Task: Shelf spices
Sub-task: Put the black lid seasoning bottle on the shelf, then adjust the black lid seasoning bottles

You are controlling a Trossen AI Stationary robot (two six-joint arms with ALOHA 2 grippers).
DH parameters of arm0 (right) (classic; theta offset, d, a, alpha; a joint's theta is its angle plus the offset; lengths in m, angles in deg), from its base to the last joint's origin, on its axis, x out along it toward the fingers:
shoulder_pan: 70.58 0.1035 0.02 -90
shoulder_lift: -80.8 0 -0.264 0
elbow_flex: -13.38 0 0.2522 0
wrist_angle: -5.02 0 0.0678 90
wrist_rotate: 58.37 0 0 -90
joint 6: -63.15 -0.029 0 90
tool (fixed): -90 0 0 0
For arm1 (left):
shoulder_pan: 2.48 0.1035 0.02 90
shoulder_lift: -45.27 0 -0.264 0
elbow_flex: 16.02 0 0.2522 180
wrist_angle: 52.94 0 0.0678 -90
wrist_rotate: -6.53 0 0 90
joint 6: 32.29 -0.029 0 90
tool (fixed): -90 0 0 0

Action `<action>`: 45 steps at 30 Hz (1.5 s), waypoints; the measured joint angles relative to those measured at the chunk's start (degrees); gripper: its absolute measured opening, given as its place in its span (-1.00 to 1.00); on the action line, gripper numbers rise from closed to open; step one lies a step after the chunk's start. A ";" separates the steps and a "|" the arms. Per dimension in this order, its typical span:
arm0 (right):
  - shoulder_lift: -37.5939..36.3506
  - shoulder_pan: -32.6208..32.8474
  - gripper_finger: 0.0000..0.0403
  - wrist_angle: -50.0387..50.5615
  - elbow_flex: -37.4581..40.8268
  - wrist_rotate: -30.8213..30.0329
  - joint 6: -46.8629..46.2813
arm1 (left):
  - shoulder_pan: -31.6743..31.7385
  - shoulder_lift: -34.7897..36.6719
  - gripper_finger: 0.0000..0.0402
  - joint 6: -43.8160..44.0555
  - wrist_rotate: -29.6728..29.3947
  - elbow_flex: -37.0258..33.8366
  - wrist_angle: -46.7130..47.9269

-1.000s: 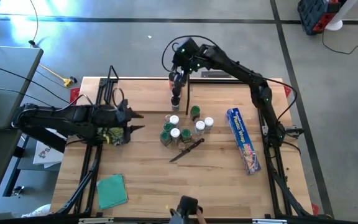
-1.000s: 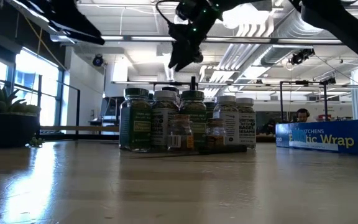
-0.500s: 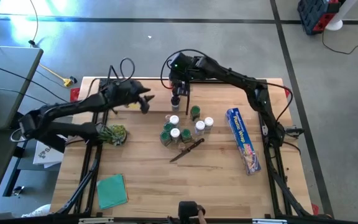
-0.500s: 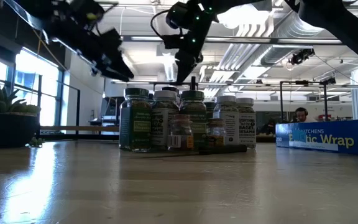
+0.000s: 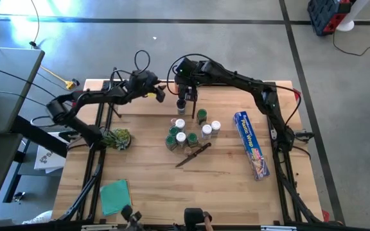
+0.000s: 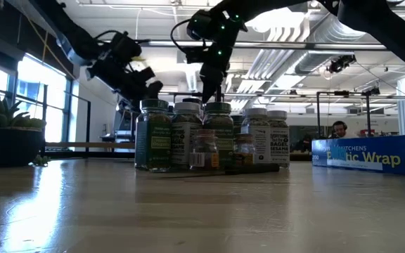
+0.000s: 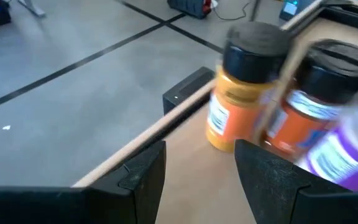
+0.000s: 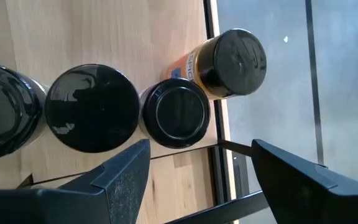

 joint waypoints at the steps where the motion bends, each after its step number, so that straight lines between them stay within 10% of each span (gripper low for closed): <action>1: 0.00 -0.01 0.36 0.05 0.00 0.65 0.02 | 0.43 -1.13 -0.06 -0.01 0.25 0.74 -0.13; 19: 0.00 -0.09 0.36 -0.15 0.00 2.50 -0.05 | 0.81 -16.64 -0.06 -0.08 6.25 7.71 -8.46; 45: 1.49 0.85 0.36 0.16 -0.11 -0.74 5.81 | -0.57 -16.77 -0.06 -1.14 6.80 7.63 -13.11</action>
